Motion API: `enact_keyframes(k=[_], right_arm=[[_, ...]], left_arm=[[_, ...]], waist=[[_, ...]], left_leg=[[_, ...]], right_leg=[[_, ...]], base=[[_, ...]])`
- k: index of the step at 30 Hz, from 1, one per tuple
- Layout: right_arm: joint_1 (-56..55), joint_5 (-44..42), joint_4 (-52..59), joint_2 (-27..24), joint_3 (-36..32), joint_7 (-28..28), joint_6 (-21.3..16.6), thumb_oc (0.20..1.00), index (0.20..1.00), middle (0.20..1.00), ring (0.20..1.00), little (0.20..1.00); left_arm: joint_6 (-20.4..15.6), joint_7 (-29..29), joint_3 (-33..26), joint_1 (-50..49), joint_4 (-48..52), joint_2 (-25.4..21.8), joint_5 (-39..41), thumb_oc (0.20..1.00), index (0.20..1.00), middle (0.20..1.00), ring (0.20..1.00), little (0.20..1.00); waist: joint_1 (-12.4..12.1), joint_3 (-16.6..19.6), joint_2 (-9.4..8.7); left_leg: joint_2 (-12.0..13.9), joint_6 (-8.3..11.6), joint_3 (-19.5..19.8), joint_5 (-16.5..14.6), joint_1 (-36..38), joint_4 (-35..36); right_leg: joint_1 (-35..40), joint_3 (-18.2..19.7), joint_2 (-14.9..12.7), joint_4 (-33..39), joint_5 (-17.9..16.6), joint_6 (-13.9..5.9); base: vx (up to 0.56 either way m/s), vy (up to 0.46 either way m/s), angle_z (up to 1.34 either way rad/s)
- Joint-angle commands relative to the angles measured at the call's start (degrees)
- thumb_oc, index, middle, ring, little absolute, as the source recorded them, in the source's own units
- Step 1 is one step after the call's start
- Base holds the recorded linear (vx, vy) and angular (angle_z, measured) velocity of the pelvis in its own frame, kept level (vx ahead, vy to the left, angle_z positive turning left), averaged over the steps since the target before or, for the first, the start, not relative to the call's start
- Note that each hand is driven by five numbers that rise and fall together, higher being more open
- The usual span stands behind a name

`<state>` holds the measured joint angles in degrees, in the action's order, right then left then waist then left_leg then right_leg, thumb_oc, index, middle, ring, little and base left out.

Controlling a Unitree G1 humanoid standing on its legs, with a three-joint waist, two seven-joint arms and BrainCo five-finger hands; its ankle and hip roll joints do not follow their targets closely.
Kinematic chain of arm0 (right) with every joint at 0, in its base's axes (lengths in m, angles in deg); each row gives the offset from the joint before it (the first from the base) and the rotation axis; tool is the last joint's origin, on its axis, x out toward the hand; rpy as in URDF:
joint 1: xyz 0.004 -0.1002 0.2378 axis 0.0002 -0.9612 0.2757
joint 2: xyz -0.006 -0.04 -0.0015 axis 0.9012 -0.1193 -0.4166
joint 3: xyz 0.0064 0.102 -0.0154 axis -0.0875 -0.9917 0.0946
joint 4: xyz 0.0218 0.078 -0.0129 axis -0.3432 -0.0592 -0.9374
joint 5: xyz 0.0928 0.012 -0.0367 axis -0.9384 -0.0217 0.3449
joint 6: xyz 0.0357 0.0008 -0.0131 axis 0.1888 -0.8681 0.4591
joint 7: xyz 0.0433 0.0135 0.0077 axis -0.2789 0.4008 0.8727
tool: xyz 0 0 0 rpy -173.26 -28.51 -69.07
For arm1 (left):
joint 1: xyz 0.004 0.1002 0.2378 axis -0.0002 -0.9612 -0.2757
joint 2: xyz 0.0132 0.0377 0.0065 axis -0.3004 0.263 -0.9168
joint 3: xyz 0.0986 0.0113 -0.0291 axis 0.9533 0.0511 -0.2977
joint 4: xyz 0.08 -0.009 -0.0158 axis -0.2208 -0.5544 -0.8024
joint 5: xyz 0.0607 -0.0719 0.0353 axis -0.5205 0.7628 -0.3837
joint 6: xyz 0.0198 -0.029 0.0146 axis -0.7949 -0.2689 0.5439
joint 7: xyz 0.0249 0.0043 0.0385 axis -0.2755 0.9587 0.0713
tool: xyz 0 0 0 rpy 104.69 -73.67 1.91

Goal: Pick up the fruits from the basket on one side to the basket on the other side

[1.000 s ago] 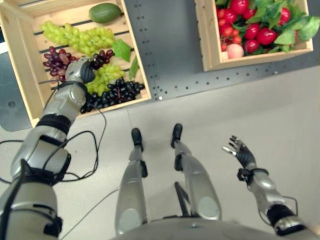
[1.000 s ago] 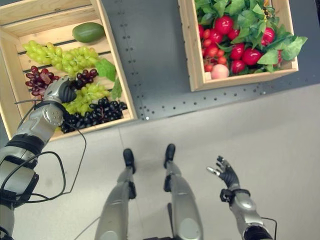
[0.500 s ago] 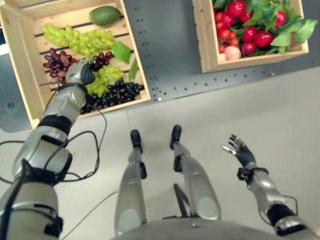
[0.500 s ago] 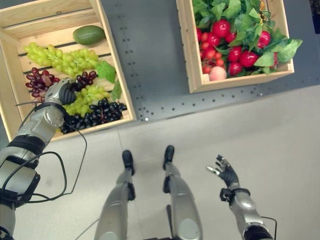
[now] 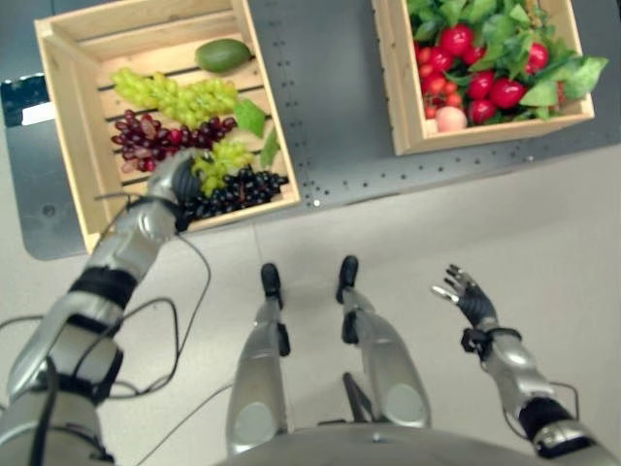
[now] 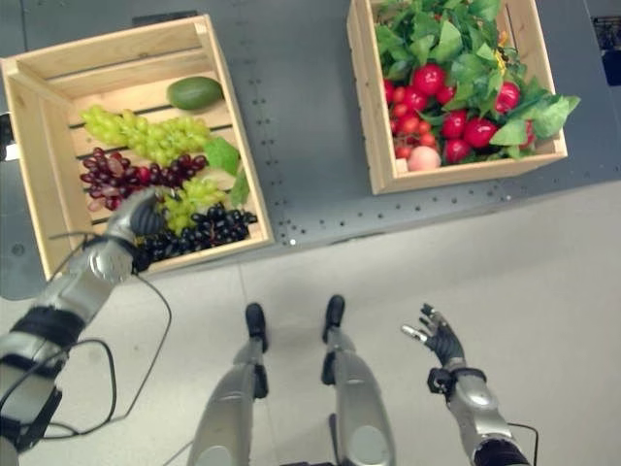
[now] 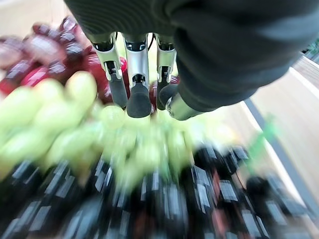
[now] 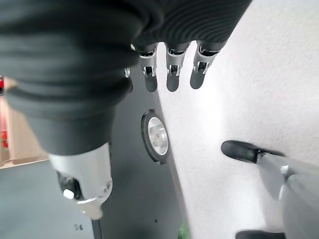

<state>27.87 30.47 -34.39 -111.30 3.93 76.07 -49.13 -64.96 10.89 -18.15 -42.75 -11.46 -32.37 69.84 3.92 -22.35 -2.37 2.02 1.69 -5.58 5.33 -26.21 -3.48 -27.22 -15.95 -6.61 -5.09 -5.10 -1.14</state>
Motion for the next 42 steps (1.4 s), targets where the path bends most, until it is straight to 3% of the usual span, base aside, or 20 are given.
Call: enact_keyframes(k=[1,9,10,12,13,14,15,20,21,23,24,26,27,30,31,32,33,34,36,42], right_arm=[[-3.20,0.88,1.03,-2.38,-2.73,-0.58,-1.58,1.000,1.000,1.000,1.000,1.000],[-4.84,2.21,-1.27,-1.82,-5.09,-1.76,-0.71,1.000,1.000,1.000,1.000,1.000],[-4.89,2.33,-1.44,-1.77,-5.31,-1.82,-0.65,1.000,1.000,1.000,1.000,1.000],[-4.91,2.57,-1.52,-1.84,-5.38,-2.05,-0.48,1.000,1.000,1.000,1.000,1.000],[-4.86,2.60,-1.43,-1.88,-5.53,-2.29,-0.31,1.000,1.000,1.000,1.000,1.000],[-4.85,2.62,-1.46,-1.88,-5.46,-2.29,-0.29,1.000,1.000,1.000,1.000,1.000],[-4.77,2.80,-1.53,-1.81,-5.26,-2.35,-0.24,1.000,1.000,1.000,1.000,1.000],[-4.39,3.01,-1.20,-1.88,-5.02,-2.28,-0.14,1.000,1.000,1.000,1.000,1.000],[-4.36,3.05,-1.05,-1.86,-5.12,-2.25,-0.17,1.000,1.000,1.000,1.000,1.000],[-4.45,3.18,-0.91,-1.94,-5.20,-2.09,-0.16,1.000,1.000,1.000,1.000,1.000],[-4.46,3.17,-0.87,-1.95,-5.27,-2.09,-0.18,1.000,1.000,1.000,1.000,1.000],[-4.60,3.24,-0.96,-1.93,-5.30,-2.03,-0.14,1.000,1.000,1.000,1.000,1.000],[-4.61,3.23,-0.93,-1.93,-5.36,-2.03,-0.16,1.000,1.000,1.000,1.000,1.000],[-4.60,3.23,-1.18,-2.00,-5.14,-2.12,-0.09,1.000,1.000,1.000,1.000,1.000],[-4.60,3.22,-1.16,-2.00,-5.22,-2.13,-0.11,1.000,1.000,1.000,1.000,1.000],[-4.66,3.32,-1.07,-2.03,-5.12,-2.11,-0.10,1.000,1.000,1.000,1.000,1.000],[-4.67,3.31,-1.04,-2.03,-5.19,-2.11,-0.12,1.000,1.000,1.000,1.000,1.000],[-4.70,3.43,-0.92,-2.08,-4.92,-2.10,-0.08,1.000,1.000,1.000,1.000,1.000],[-4.67,3.49,-0.79,-2.11,-4.92,-2.13,-0.06,1.000,1.000,1.000,1.000,1.000],[-4.41,3.59,-0.31,-2.19,-4.31,-2.08,0.08,1.000,1.000,1.000,1.000,1.000]], left_arm=[[-1.43,0.78,-4.21,-3.37,2.77,-0.95,1.52,0.200,0.200,0.200,0.200,0.200],[-2.81,3.24,-14.25,-15.54,15.02,-4.92,-0.49,0.200,0.200,0.200,0.200,0.200],[-2.98,3.39,-14.98,-16.49,15.70,-5.07,-0.60,0.200,0.200,0.200,0.200,0.200],[-3.06,3.67,-16.30,-17.84,17.19,-5.36,-0.76,0.200,0.200,0.200,0.200,0.200],[-3.06,4.04,-16.94,-18.50,17.65,-5.28,-0.30,0.501,0.501,0.501,0.501,0.501],[-3.03,4.08,-17.01,-18.60,17.67,-5.30,-0.29,0.592,0.592,0.592,0.592,0.592],[-2.96,3.71,-16.93,-18.47,16.56,-4.79,-0.52,1.000,1.000,1.000,1.000,1.000],[-2.63,2.91,-16.00,-16.92,14.78,-3.97,-1.12,1.000,1.000,1.000,1.000,1.000],[-2.56,2.73,-15.80,-16.57,14.49,-3.71,-1.25,1.000,1.000,1.000,1.000,1.000],[-2.42,2.66,-15.44,-16.03,14.35,-3.52,-1.51,1.000,1.000,1.000,1.000,1.000],[-2.43,2.64,-15.41,-15.96,14.37,-3.50,-1.52,1.000,1.000,1.000,1.000,1.000],[-2.48,2.72,-15.11,-15.65,14.75,-3.35,-1.57,1.000,1.000,1.000,1.000,1.000],[-2.48,2.71,-15.10,-15.61,14.78,-3.33,-1.58,1.000,1.000,1.000,1.000,1.000],[-2.52,2.89,-14.43,-14.71,14.86,-3.36,-1.67,1.000,1.000,1.000,1.000,1.000],[-2.53,2.86,-14.37,-14.61,14.85,-3.34,-1.68,1.000,1.000,1.000,1.000,1.000],[-2.50,2.95,-13.99,-14.08,14.79,-3.38,-1.79,1.000,1.000,1.000,1.000,1.000],[-2.51,2.93,-13.95,-14.00,14.80,-3.37,-1.80,1.000,1.000,1.000,1.000,1.000],[-2.44,2.91,-13.40,-13.21,14.66,-3.35,-1.89,1.000,1.000,1.000,1.000,1.000],[-2.44,2.87,-13.07,-12.56,14.51,-3.41,-1.92,1.000,1.000,1.000,1.000,1.000],[-2.11,2.45,-11.10,-9.13,12.74,-4.07,-1.76,1.000,1.000,1.000,1.000,1.000]], waist=[[-0.79,-0.02,0.57],[-2.59,0.99,2.11],[-2.69,0.78,2.06],[-2.97,1.32,2.41],[-3.07,0.97,2.34],[-3.14,1.34,2.53],[-3.21,1.36,2.55],[-3.03,1.20,2.43],[-2.86,0.84,2.14],[-2.69,1.05,2.25],[-2.63,0.68,2.05],[-2.62,0.99,2.22],[-2.55,0.63,2.02],[-2.47,1.00,2.25],[-2.40,0.63,2.05],[-2.41,1.00,2.28],[-2.34,0.64,2.07],[-2.30,0.97,2.32],[-2.15,0.57,2.13],[-1.64,0.71,1.99]], left_leg=[[-3.51,-1.85,0.99,-8.57,1.03,-4.18],[-3.87,-1.84,1.77,-8.42,3.19,-2.49],[-4.22,-2.18,1.16,-6.99,2.60,-2.56],[-4.01,-1.91,1.94,-8.29,3.45,-2.16],[-4.17,-2.26,1.30,-6.96,2.80,-2.36],[-3.93,-1.94,1.98,-8.24,3.45,-2.14],[-3.92,-1.97,2.00,-8.36,3.55,-2.13],[-3.90,-2.06,1.94,-8.34,3.58,-2.08],[-4.17,-2.40,1.25,-6.92,2.87,-2.20],[-3.90,-2.19,1.83,-8.34,3.43,-2.22],[-4.13,-2.50,1.14,-7.05,2.77,-2.43],[-3.93,-2.25,1.67,-8.45,3.42,-2.35],[-4.16,-2.56,0.98,-7.16,2.75,-2.56],[-3.85,-2.27,1.46,-8.52,3.46,-2.33],[-4.08,-2.58,0.77,-7.21,2.79,-2.52],[-3.86,-2.31,1.43,-8.54,3.42,-2.37],[-4.08,-2.62,0.74,-7.24,2.75,-2.57],[-3.88,-2.31,1.45,-8.54,3.39,-2.44],[-4.13,-2.61,0.75,-7.25,2.69,-2.69],[-3.76,-2.34,1.26,-8.50,2.74,-2.70]], right_leg=[[0.64,-1.83,0.29,-2.03,3.12,-5.32],[2.29,-2.43,0.13,-1.44,3.68,-5.32],[1.80,-3.22,-0.32,-1.31,2.48,-4.71],[2.24,-2.50,0.01,-1.49,3.70,-5.34],[1.72,-3.24,-0.49,-1.61,2.65,-4.74],[2.15,-2.50,-0.08,-1.71,3.82,-5.31],[2.23,-2.46,-0.02,-1.77,3.95,-5.31],[2.17,-2.39,0.07,-1.75,3.98,-5.26],[1.70,-3.08,-0.37,-1.60,2.74,-4.71],[2.09,-2.10,0.11,-1.78,3.91,-5.24],[1.63,-2.82,-0.31,-1.68,2.74,-4.67],[2.04,-1.97,0.20,-1.86,3.94,-5.25],[1.58,-2.69,-0.22,-1.76,2.76,-4.68],[1.96,-1.80,0.23,-1.89,3.94,-5.29],[1.50,-2.52,-0.19,-1.79,2.76,-4.72],[1.84,-1.78,0.19,-2.05,3.99,-5.31],[1.38,-2.50,-0.22,-1.94,2.82,-4.74],[1.75,-1.64,0.25,-2.13,4.07,-5.29],[1.21,-2.36,-0.16,-2.10,2.91,-4.73],[0.99,-1.46,0.28,-2.58,4.11,-5.30]], base=[[0.01,-0.011,0.06],[0.00,-0.005,0.10],[-0.08,0.011,0.07],[0.00,0.003,0.07],[0.09,-0.005,0.07],[0.00,0.003,0.04],[0.09,-0.010,0.02],[-0.02,0.002,0.00],[-0.09,0.010,-0.01],[0.00,0.000,0.00],[0.00,0.000,0.00],[0.00,0.003,-0.02],[0.01,0.004,-0.07],[0.01,0.003,-0.06],[0.10,-0.002,-0.04],[-0.08,0.009,-0.01],[0.10,0.000,-0.03],[0.00,0.000,0.00],[-0.03,0.008,-0.03],[0.02,-0.001,0.00]])
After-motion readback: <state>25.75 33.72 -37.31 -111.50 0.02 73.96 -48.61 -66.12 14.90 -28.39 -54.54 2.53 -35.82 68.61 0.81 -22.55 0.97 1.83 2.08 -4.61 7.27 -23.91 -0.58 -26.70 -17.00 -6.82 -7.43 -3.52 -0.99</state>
